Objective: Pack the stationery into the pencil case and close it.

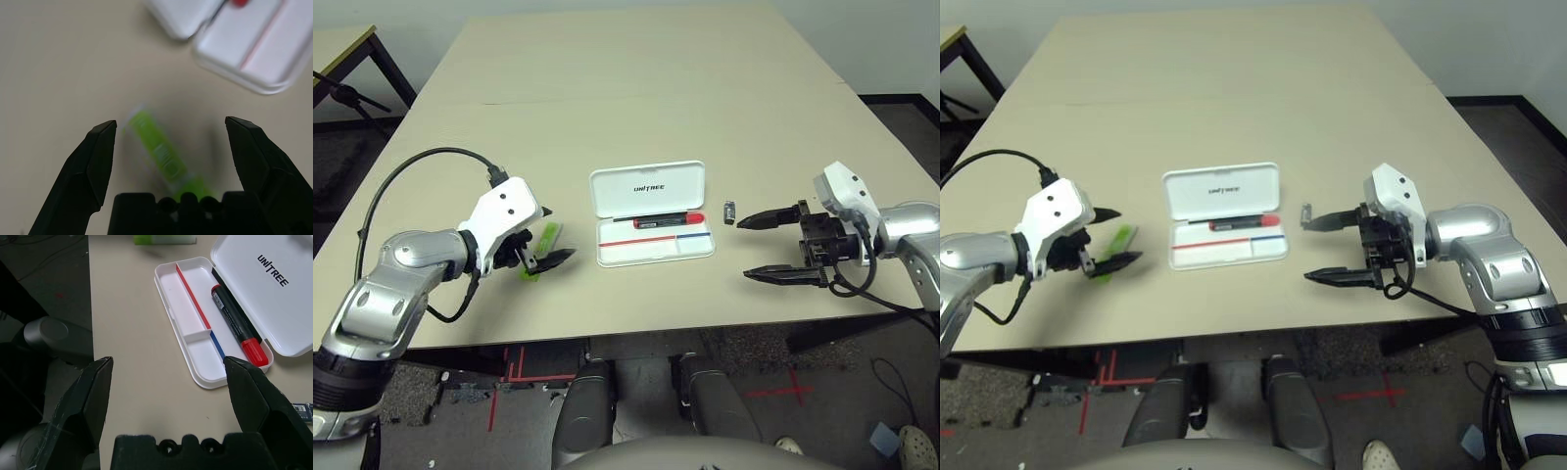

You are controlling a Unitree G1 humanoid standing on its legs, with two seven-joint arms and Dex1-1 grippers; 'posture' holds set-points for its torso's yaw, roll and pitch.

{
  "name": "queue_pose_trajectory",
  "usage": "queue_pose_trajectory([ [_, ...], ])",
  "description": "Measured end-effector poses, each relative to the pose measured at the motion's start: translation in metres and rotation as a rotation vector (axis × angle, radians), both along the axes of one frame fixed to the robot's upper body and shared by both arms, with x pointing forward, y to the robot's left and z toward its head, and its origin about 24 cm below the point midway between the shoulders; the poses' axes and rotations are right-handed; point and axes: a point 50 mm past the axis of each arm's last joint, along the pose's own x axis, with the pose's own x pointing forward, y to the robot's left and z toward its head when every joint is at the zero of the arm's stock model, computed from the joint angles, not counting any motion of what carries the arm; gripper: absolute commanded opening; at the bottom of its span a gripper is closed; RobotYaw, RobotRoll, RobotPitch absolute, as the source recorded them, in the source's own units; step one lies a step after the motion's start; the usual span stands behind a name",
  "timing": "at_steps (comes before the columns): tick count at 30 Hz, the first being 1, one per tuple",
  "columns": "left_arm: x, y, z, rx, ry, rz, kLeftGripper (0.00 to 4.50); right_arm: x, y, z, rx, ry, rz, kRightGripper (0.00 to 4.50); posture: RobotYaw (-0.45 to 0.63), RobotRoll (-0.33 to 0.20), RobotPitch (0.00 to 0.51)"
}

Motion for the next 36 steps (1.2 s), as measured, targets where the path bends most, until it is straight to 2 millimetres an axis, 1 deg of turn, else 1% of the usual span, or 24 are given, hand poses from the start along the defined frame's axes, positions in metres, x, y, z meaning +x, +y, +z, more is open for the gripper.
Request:
queue_pose_trajectory([
  [4, 0.007, -0.002, -0.006, -0.092, 0.092, 0.137, 4.50, 0.000, 0.000, -0.001, -0.002, 0.000, -0.006, 4.47, 0.01, 0.000, 0.138],
  [11, 0.007, -0.008, -0.019, -0.141, 0.186, 0.219, 4.50, -0.001, 0.002, -0.002, -0.012, -0.012, -0.022, 4.47, -0.01, 0.000, 0.144],
  [13, 0.008, -0.005, -0.025, -0.142, 0.211, 0.254, 4.50, -0.001, 0.002, -0.002, -0.014, -0.018, -0.030, 4.47, -0.01, 0.000, 0.144],
  [16, 0.009, 0.000, -0.030, -0.133, 0.224, 0.295, 4.50, -0.001, 0.002, -0.003, -0.015, -0.017, -0.040, 4.47, -0.02, 0.000, 0.144],
  [23, 0.011, 0.000, -0.031, -0.133, 0.211, 0.310, 4.50, -0.001, 0.001, -0.004, -0.017, -0.017, -0.047, 4.47, -0.02, 0.000, 0.144],
  [26, 0.011, 0.000, -0.032, -0.127, 0.208, 0.320, 3.93, -0.001, 0.001, -0.004, -0.018, -0.020, -0.052, 4.50, -0.02, 0.000, 0.145],
  [33, 0.009, 0.002, -0.032, -0.097, 0.213, 0.325, 1.25, 0.000, 0.000, -0.002, -0.026, -0.027, -0.058, 4.50, -0.02, 0.000, 0.143],
  [34, 0.008, 0.002, -0.032, -0.093, 0.214, 0.324, 1.08, 0.000, 0.001, -0.002, -0.027, -0.028, -0.058, 4.50, -0.02, 0.000, 0.143],
  [36, 0.007, 0.003, -0.031, -0.083, 0.221, 0.313, 1.09, 0.000, 0.001, -0.002, -0.027, -0.031, -0.059, 4.50, -0.02, 0.000, 0.143],
])
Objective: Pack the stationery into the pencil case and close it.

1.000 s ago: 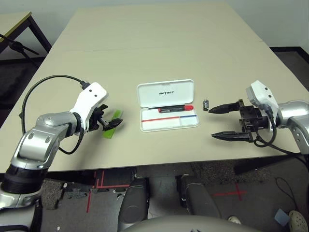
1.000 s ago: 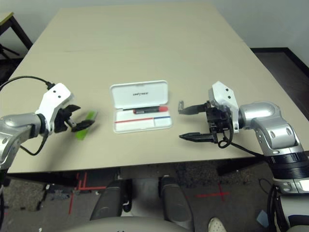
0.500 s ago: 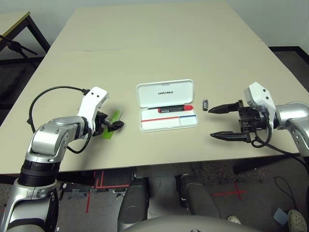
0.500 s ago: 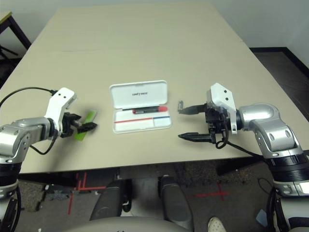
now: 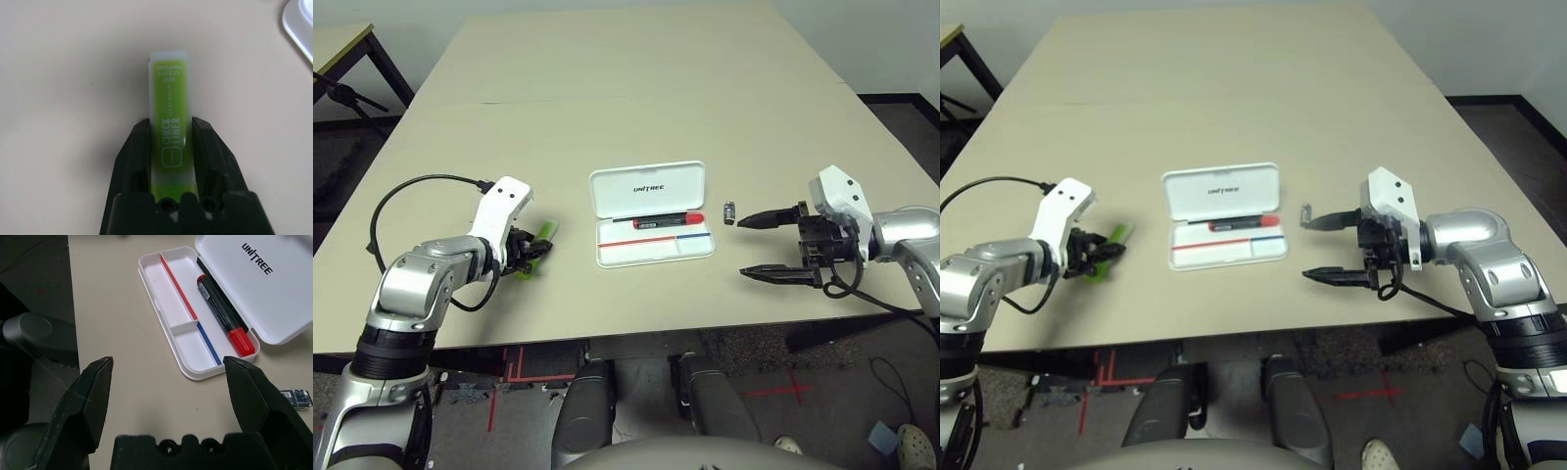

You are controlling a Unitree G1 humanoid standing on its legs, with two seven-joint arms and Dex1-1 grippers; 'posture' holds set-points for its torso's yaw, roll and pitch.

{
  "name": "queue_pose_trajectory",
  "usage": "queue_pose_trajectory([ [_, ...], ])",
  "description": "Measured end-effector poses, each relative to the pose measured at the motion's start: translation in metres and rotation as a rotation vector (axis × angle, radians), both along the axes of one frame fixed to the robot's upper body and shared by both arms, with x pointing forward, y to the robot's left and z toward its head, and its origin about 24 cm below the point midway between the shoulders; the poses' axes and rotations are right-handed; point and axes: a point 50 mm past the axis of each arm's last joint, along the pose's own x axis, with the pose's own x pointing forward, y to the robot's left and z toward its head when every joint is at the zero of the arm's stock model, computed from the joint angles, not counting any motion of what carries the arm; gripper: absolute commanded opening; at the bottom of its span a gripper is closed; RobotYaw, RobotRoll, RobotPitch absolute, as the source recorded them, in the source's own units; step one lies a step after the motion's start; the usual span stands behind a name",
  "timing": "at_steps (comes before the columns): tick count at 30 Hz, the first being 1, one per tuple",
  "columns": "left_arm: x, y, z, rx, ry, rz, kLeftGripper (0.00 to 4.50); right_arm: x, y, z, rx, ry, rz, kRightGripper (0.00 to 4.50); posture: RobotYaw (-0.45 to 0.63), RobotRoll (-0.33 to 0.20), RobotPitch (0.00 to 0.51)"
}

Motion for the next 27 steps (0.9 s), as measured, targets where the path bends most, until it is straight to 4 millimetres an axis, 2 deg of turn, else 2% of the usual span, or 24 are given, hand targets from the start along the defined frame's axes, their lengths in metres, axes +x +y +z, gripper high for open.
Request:
queue_pose_trajectory([
  [5, -0.006, 0.002, 0.006, 0.032, 0.038, -0.068, 1.09, 0.001, 0.000, 0.001, 0.000, -0.006, 0.000, 4.50, -0.01, 0.000, 0.138],
  [9, -0.013, -0.003, 0.015, 0.046, 0.070, -0.196, 1.09, 0.002, 0.001, 0.003, -0.003, -0.018, 0.002, 4.50, -0.01, 0.000, 0.136],
  [18, -0.016, -0.041, 0.042, 0.089, -0.023, -0.575, 1.09, 0.004, 0.001, 0.003, -0.015, -0.027, -0.001, 4.50, -0.03, 0.000, 0.143],
  [23, -0.004, -0.057, 0.057, 0.160, -0.139, -0.691, 1.09, 0.004, 0.000, 0.003, -0.020, -0.030, -0.005, 4.50, -0.03, 0.000, 0.147],
  [27, 0.004, -0.077, 0.056, 0.161, -0.199, -0.792, 1.09, 0.006, -0.002, 0.001, -0.032, -0.034, -0.020, 4.50, -0.03, 0.000, 0.148],
])
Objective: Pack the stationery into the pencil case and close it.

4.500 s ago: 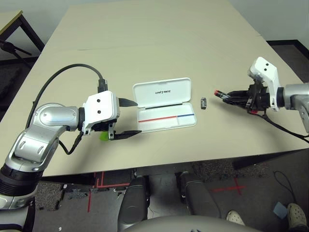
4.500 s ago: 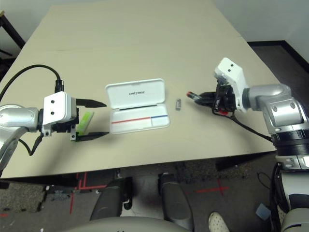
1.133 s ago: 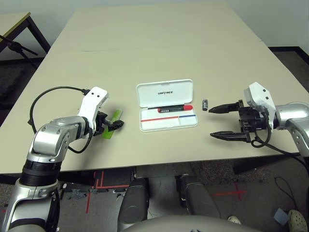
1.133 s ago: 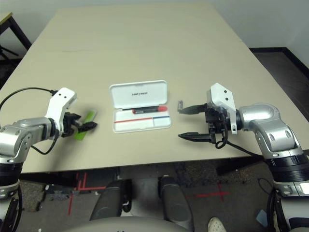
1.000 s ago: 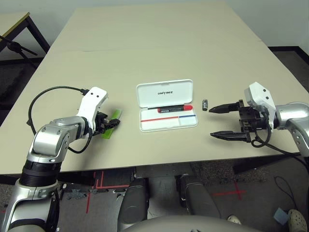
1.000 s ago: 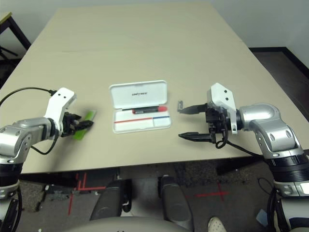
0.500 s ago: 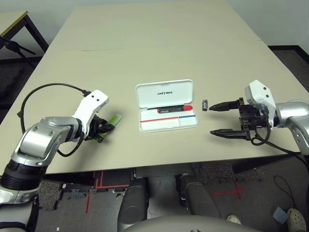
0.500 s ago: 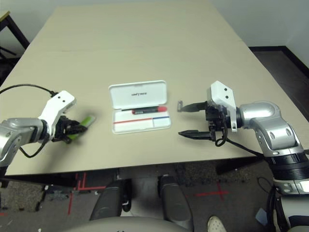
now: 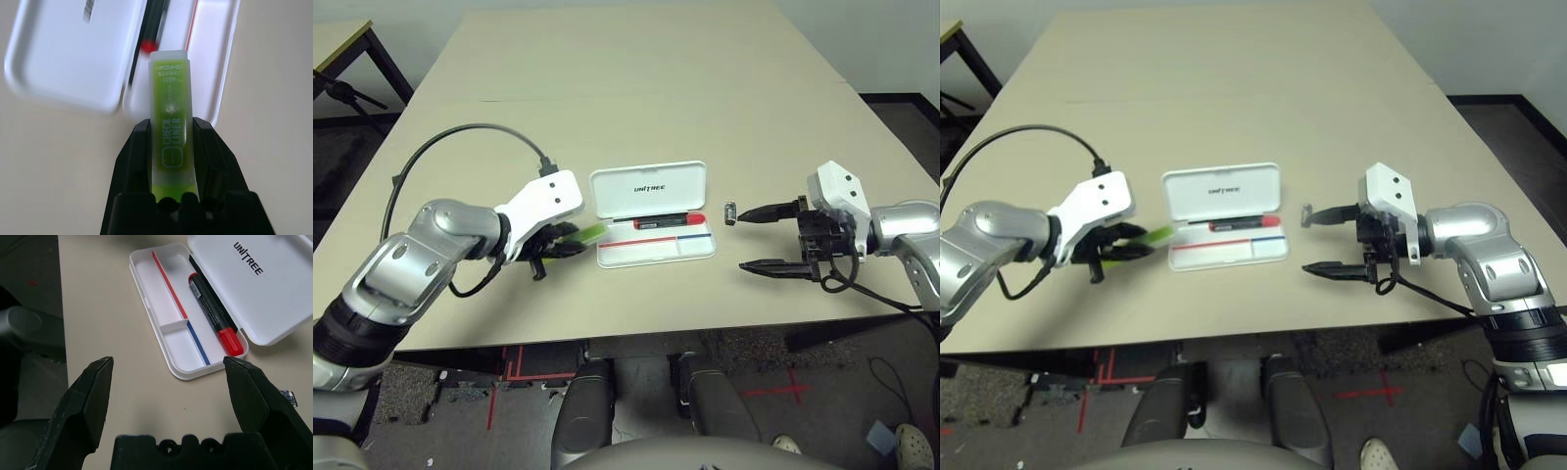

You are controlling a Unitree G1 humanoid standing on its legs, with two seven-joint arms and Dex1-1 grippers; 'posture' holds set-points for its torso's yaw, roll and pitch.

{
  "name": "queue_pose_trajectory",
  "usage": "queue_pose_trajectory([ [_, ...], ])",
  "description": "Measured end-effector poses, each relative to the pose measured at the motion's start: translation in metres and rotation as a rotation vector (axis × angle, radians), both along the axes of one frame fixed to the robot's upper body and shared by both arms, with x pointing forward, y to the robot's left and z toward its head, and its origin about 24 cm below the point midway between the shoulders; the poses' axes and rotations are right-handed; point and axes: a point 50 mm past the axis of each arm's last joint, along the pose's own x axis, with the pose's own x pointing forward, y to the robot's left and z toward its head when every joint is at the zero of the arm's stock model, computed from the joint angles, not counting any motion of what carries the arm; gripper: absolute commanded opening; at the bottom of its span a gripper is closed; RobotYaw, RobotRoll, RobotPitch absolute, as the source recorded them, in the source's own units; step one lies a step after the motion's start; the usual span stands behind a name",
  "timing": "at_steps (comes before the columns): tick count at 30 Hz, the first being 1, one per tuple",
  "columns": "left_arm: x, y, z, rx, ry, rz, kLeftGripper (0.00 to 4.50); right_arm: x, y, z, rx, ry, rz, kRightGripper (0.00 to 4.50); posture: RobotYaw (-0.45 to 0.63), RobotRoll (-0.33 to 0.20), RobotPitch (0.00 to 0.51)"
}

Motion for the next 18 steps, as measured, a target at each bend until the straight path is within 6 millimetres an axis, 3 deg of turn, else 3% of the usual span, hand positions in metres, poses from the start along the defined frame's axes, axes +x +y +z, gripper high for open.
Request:
queue_pose_trajectory([
  [9, 0.006, -0.031, -0.014, 0.023, -0.020, -0.141, 1.09, 0.002, -0.001, -0.002, -0.012, -0.009, -0.019, 4.50, -0.04, 0.000, 0.151],
  [18, 0.012, -0.044, -0.018, 0.016, -0.029, -0.150, 1.09, 0.003, -0.001, -0.003, -0.012, -0.015, -0.031, 4.50, -0.05, 0.000, 0.154],
])
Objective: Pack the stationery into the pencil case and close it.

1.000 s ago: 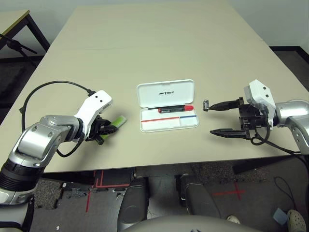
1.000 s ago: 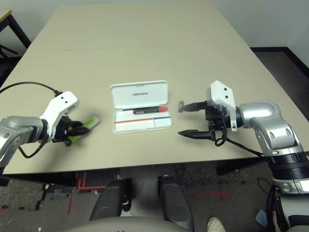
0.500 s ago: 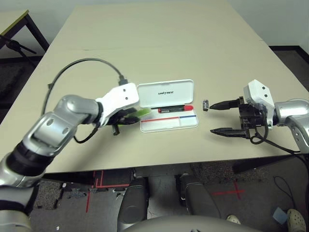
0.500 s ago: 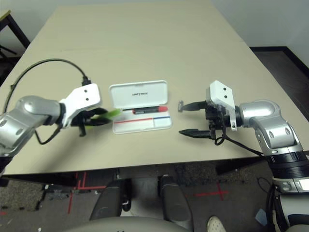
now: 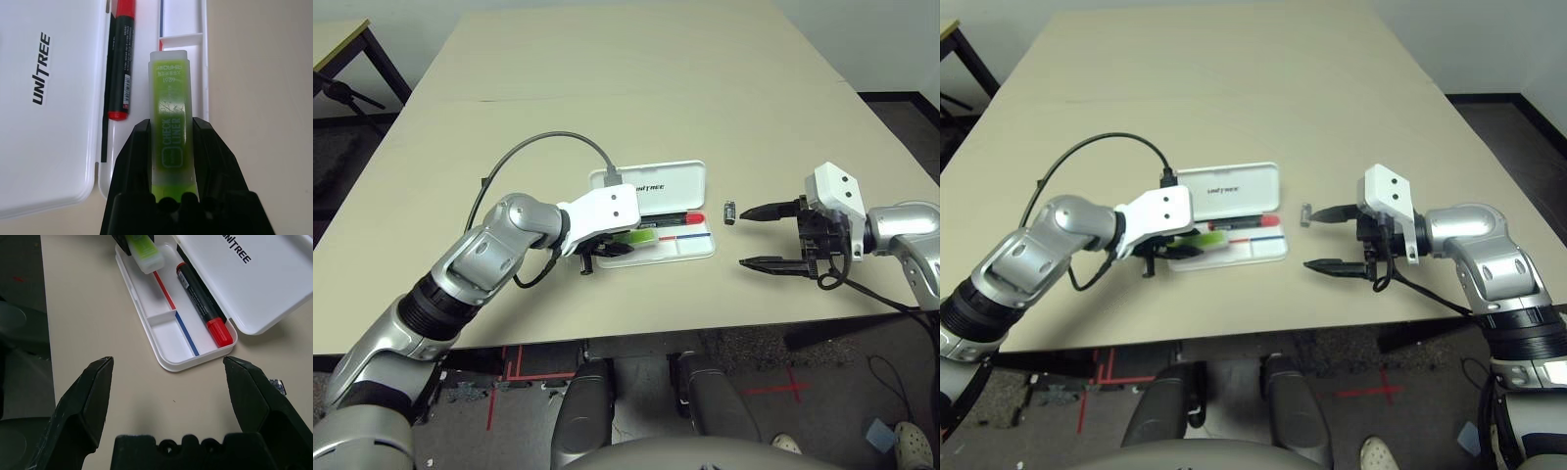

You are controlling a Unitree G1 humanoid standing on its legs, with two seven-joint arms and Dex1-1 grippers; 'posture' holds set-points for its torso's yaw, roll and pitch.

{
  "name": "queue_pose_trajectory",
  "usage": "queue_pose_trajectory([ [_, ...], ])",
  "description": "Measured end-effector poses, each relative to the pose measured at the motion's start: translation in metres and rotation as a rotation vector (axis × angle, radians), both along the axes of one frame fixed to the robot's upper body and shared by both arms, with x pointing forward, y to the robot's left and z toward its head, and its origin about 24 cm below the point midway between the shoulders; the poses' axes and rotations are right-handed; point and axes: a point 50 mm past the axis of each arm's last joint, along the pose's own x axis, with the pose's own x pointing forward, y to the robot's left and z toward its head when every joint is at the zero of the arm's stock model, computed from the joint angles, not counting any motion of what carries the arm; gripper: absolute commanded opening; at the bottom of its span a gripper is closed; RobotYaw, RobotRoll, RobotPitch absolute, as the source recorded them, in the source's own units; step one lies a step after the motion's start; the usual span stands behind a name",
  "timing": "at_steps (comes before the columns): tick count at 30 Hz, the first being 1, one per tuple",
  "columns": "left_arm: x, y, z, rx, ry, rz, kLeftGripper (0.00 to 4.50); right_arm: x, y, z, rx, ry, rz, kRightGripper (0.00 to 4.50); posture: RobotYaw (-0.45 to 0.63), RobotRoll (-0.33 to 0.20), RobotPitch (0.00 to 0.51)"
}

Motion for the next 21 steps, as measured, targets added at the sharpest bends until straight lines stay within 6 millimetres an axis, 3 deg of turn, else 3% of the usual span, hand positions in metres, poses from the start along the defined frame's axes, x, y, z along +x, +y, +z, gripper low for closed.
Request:
queue_pose_trajectory([
  [10, 0.002, -0.016, -0.004, -0.044, 0.017, -0.022, 1.09, 0.000, 0.003, -0.004, -0.006, 0.009, 0.005, 4.50, -0.06, 0.000, 0.158],
  [21, 0.000, -0.015, -0.010, -0.043, 0.038, 0.000, 1.09, 0.000, 0.004, -0.005, -0.006, 0.007, 0.001, 4.50, -0.06, 0.000, 0.164],
])
